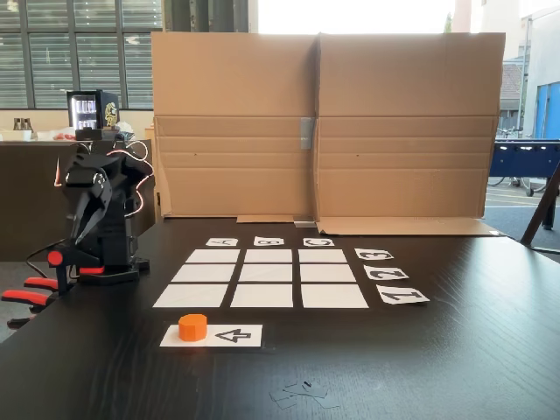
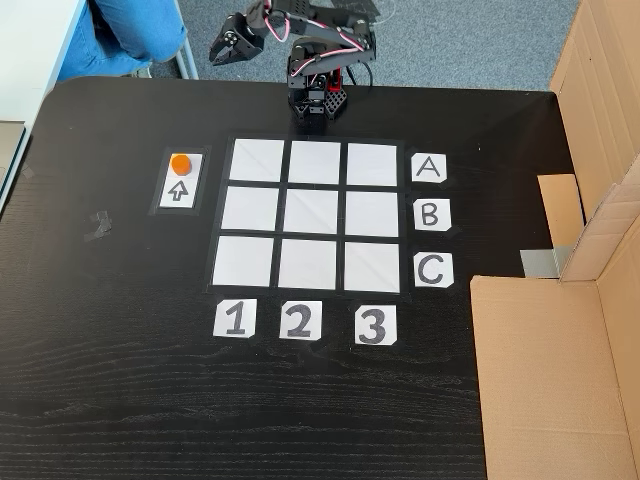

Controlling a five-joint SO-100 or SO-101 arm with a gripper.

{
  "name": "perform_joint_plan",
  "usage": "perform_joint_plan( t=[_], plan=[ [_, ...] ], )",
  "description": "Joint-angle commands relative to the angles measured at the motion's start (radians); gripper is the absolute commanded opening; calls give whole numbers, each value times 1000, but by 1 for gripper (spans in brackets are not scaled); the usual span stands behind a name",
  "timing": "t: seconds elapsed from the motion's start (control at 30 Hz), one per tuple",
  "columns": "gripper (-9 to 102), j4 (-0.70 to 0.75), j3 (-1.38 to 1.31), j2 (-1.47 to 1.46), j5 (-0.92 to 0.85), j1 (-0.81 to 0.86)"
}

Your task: Pick up the round, orange token and place it in the grid on square B1.

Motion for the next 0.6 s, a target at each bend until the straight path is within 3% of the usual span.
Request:
perform_joint_plan(
  t=[0.0,0.27,0.57],
  plan=[
    [0,67,-184,-141,-18,-11],
    [24,187,-526,-489,-38,-12],
    [65,176,-788,-788,-37,9]
  ],
)
